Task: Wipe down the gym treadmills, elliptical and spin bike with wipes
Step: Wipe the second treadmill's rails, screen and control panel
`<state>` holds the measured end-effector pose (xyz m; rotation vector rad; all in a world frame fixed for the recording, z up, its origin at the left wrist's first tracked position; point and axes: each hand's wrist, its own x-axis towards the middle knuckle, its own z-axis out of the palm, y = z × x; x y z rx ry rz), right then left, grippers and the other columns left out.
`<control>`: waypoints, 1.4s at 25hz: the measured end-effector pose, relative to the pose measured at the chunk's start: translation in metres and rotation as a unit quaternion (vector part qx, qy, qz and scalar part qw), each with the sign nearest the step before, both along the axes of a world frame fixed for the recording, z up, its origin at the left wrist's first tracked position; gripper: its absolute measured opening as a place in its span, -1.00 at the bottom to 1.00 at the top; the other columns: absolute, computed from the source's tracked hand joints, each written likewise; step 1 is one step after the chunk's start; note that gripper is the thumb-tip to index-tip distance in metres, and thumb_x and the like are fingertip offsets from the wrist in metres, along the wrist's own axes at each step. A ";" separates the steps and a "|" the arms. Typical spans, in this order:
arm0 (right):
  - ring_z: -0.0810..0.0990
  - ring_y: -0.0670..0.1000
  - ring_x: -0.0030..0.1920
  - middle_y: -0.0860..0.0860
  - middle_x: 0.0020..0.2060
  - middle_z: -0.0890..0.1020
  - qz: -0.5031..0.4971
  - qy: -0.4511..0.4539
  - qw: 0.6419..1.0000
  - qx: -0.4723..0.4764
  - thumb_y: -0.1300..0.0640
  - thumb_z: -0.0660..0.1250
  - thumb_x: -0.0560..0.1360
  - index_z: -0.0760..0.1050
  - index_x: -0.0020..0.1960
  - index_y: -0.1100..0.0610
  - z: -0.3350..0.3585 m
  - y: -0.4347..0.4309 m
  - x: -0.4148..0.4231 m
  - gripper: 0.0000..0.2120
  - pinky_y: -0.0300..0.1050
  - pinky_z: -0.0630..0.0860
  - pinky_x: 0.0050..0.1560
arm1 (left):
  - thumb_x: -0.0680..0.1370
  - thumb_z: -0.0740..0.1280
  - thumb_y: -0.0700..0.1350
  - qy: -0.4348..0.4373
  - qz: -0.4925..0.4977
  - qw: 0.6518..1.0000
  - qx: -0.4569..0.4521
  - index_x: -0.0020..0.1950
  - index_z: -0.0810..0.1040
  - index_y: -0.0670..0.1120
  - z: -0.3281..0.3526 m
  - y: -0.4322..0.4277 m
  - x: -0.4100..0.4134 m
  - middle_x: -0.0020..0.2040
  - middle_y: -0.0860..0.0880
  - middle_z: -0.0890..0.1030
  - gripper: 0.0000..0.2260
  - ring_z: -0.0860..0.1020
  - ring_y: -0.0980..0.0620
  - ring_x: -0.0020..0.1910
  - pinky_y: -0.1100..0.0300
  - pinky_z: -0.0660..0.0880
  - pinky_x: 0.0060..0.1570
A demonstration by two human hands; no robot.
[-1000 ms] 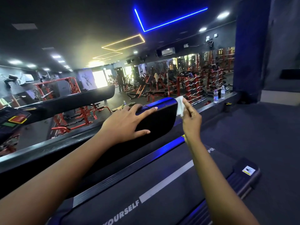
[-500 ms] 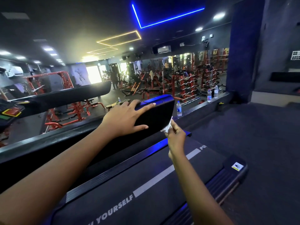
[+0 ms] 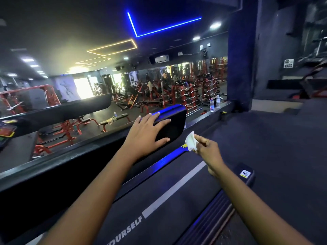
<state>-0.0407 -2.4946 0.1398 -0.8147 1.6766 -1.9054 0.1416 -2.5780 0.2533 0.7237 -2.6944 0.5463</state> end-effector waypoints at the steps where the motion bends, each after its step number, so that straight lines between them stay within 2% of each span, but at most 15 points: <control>1: 0.60 -0.07 -0.10 0.04 0.06 0.63 -0.008 0.010 1.000 0.013 0.36 0.16 0.53 0.50 0.27 0.12 0.000 0.006 -0.002 -0.63 -0.18 0.52 0.02 | 0.58 0.17 0.21 0.023 -0.032 0.999 0.010 0.53 0.14 0.13 -0.004 0.006 -0.003 0.54 -0.03 0.16 -0.46 0.12 -0.04 0.51 -0.03 0.05 0.48; 5: 0.60 -0.01 -0.09 0.05 0.00 0.65 -0.019 0.034 0.998 0.048 0.34 0.18 0.50 0.54 0.23 0.11 -0.005 0.024 -0.022 -0.63 -0.04 0.51 0.11 | 0.57 0.24 0.14 0.083 -0.130 0.985 0.073 0.48 0.30 0.06 -0.029 0.030 -0.028 0.48 -0.01 0.29 -0.50 0.23 -0.02 0.47 0.05 0.15 0.44; 8: 0.61 -0.02 -0.10 0.04 -0.09 0.67 -0.019 0.029 0.998 0.057 0.30 0.22 0.50 0.58 0.17 0.12 -0.016 0.038 -0.045 -0.69 -0.01 0.53 0.15 | 0.56 0.24 0.16 0.068 -0.144 0.975 0.153 0.47 0.31 0.08 -0.064 0.032 -0.060 0.45 0.03 0.33 -0.50 0.29 0.03 0.42 0.17 0.23 0.36; 11: 0.57 -0.09 -0.13 0.07 -0.14 0.65 -0.016 0.044 0.995 0.084 0.27 0.25 0.53 0.58 0.11 0.09 -0.035 0.048 -0.078 -0.77 -0.08 0.53 0.13 | 0.54 0.18 0.22 0.045 -0.142 0.962 0.230 0.45 0.33 0.10 -0.108 0.023 -0.099 0.41 0.07 0.36 -0.50 0.34 0.05 0.38 0.08 0.35 0.31; 15: 0.61 -0.10 -0.01 0.01 -0.02 0.68 0.003 0.121 0.978 0.168 0.26 0.28 0.52 0.59 0.17 0.09 -0.072 0.037 -0.141 -0.74 -0.02 0.52 0.19 | 0.57 0.26 0.10 0.038 -0.091 0.951 0.293 0.44 0.35 0.08 -0.164 -0.001 -0.152 0.41 0.08 0.36 -0.56 0.34 0.10 0.38 0.16 0.34 0.27; 19: 0.60 -0.02 0.06 0.09 0.03 0.67 0.060 0.225 0.945 0.230 0.27 0.28 0.50 0.60 0.14 0.18 -0.097 0.009 -0.229 -0.76 -0.18 0.43 0.22 | 0.57 0.27 0.09 0.038 0.001 0.933 0.357 0.43 0.37 0.05 -0.220 -0.032 -0.235 0.38 0.06 0.40 -0.57 0.38 0.07 0.35 0.06 0.36 0.30; 21: 0.59 0.08 0.08 0.18 0.01 0.66 0.099 0.277 0.919 0.261 0.26 0.27 0.51 0.61 0.09 0.27 -0.101 -0.003 -0.274 -0.78 -0.24 0.39 0.10 | 0.59 0.26 0.08 0.011 0.057 0.919 0.390 0.44 0.36 0.03 -0.244 -0.043 -0.277 0.38 0.01 0.41 -0.57 0.39 0.03 0.36 0.06 0.34 0.31; 23: 0.58 0.14 0.09 0.24 -0.01 0.65 0.138 0.300 0.902 0.280 0.23 0.26 0.52 0.59 0.06 0.34 -0.102 -0.017 -0.313 -0.77 -0.18 0.38 0.04 | 0.60 0.24 0.06 -0.031 0.104 0.905 0.411 0.45 0.34 -0.02 -0.259 -0.050 -0.310 0.39 -0.04 0.40 -0.56 0.38 -0.02 0.36 0.07 0.33 0.31; 25: 0.56 0.18 0.09 0.27 -0.03 0.63 0.170 0.325 0.883 0.293 0.16 0.25 0.53 0.58 0.03 0.36 -0.103 -0.036 -0.347 -0.73 -0.14 0.35 0.04 | 0.61 0.23 0.04 -0.049 0.147 0.888 0.433 0.45 0.34 -0.05 -0.265 -0.059 -0.335 0.39 -0.08 0.39 -0.57 0.38 -0.06 0.36 0.09 0.32 0.31; 28: 0.58 0.14 0.03 0.25 -0.09 0.65 0.224 0.358 0.860 0.285 -0.07 0.15 0.46 0.61 0.03 0.30 -0.104 -0.069 -0.372 -0.51 -0.16 0.35 -0.03 | 0.61 0.23 0.02 -0.027 0.191 0.881 0.431 0.44 0.36 -0.10 -0.262 -0.082 -0.348 0.38 -0.13 0.41 -0.58 0.38 -0.09 0.36 0.15 0.28 0.28; 29: 0.59 0.12 0.03 0.23 -0.08 0.66 0.233 0.361 0.860 0.275 -0.04 0.17 0.45 0.62 0.03 0.28 -0.105 -0.086 -0.379 -0.56 -0.16 0.37 -0.01 | 0.60 0.24 0.03 -0.009 0.209 0.880 0.428 0.43 0.37 -0.11 -0.261 -0.095 -0.351 0.38 -0.13 0.41 -0.57 0.38 -0.10 0.36 0.14 0.28 0.29; 31: 0.61 0.08 0.07 0.15 -0.03 0.67 0.232 0.355 0.868 0.258 0.17 0.24 0.49 0.63 0.07 0.19 -0.102 -0.118 -0.388 -0.75 -0.16 0.42 0.06 | 0.60 0.24 0.03 0.019 0.239 0.875 0.420 0.44 0.36 -0.11 -0.256 -0.118 -0.353 0.41 -0.13 0.39 -0.56 0.37 -0.10 0.38 0.13 0.29 0.30; 32: 0.61 0.06 0.05 0.13 -0.03 0.68 0.233 0.355 0.871 0.248 0.22 0.24 0.50 0.62 0.09 0.16 -0.100 -0.138 -0.393 -0.75 -0.14 0.44 0.09 | 0.61 0.24 0.02 0.031 0.251 0.873 0.417 0.44 0.36 -0.12 -0.253 -0.131 -0.354 0.42 -0.13 0.38 -0.56 0.36 -0.10 0.38 0.13 0.28 0.29; 35: 0.61 0.02 -0.07 0.15 -0.19 0.68 0.252 0.364 0.869 0.223 0.21 0.24 0.51 0.62 0.11 0.16 -0.091 -0.199 -0.400 -0.75 -0.12 0.46 0.06 | 0.61 0.23 0.04 0.051 0.289 0.863 0.411 0.45 0.33 -0.14 -0.258 -0.175 -0.360 0.43 -0.15 0.36 -0.54 0.36 -0.10 0.39 0.12 0.28 0.29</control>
